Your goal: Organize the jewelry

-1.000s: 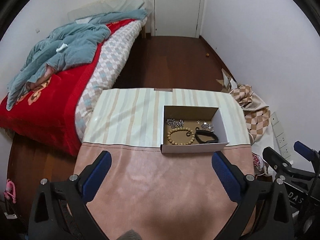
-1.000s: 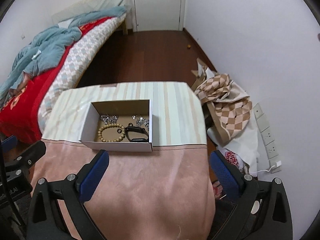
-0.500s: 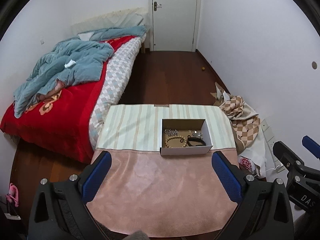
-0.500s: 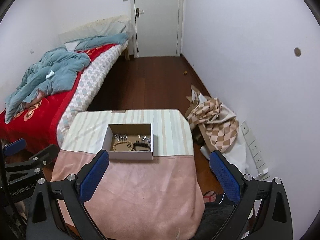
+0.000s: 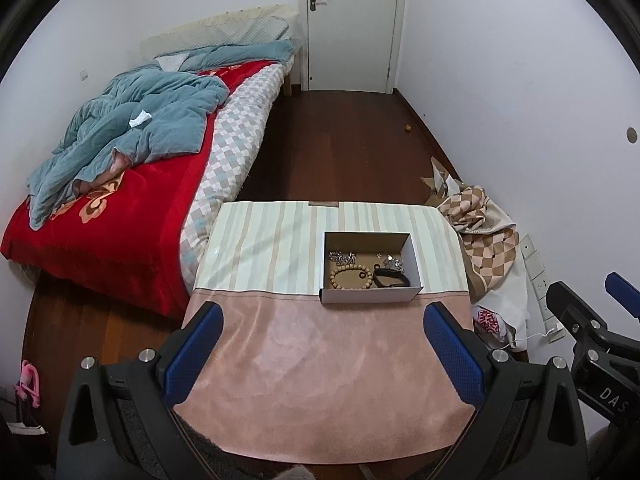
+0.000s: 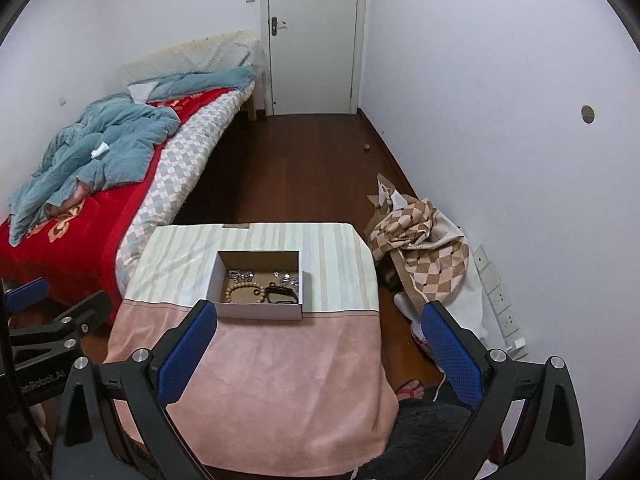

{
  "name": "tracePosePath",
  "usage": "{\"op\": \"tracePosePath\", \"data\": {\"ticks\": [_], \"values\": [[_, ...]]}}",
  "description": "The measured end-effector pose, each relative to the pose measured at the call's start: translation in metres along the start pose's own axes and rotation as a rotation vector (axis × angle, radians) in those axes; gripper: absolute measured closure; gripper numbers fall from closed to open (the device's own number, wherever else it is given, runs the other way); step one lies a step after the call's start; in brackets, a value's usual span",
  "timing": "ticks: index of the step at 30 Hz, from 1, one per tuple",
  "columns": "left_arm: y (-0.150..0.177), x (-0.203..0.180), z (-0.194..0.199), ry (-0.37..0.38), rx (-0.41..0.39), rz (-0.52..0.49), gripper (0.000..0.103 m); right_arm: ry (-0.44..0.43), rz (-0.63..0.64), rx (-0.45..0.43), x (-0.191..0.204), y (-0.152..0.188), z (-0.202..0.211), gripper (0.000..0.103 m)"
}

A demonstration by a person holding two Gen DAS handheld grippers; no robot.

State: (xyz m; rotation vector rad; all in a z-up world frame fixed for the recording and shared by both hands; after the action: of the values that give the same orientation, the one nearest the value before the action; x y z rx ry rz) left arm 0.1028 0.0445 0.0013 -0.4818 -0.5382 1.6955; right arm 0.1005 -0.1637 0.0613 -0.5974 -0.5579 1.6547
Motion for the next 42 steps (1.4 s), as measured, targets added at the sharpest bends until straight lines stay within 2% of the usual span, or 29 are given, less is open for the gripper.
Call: {"op": "tracePosePath", "data": {"ticks": [13, 23, 42], "values": [[-0.022, 0.003, -0.036, -0.035, 0.025, 0.012, 0.001, 0.017, 0.006, 0.033, 0.006, -0.027, -0.044, 0.000], [-0.023, -0.002, -0.056, -0.050, 0.057, 0.003, 0.001, 0.035, 0.016, 0.080, 0.008, -0.024, -0.081, 0.000], [-0.020, 0.000, -0.058, -0.044, 0.062, 0.003, 0.001, 0.041, 0.028, 0.106, 0.009, -0.018, -0.093, 0.000]]}}
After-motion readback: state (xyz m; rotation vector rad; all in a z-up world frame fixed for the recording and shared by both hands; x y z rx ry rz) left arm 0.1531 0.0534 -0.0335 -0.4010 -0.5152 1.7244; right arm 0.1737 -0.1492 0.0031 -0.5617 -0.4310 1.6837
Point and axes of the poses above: each gripper's, at about its wrist camera, not at the fingertips, and z roughly against the way its jaws point, x to its left, y to its underside, the point moved 7 cm from there along -z, roughly the way its jaws point, and after that the axes turned 1 degree about x, right-handed, at the moved point
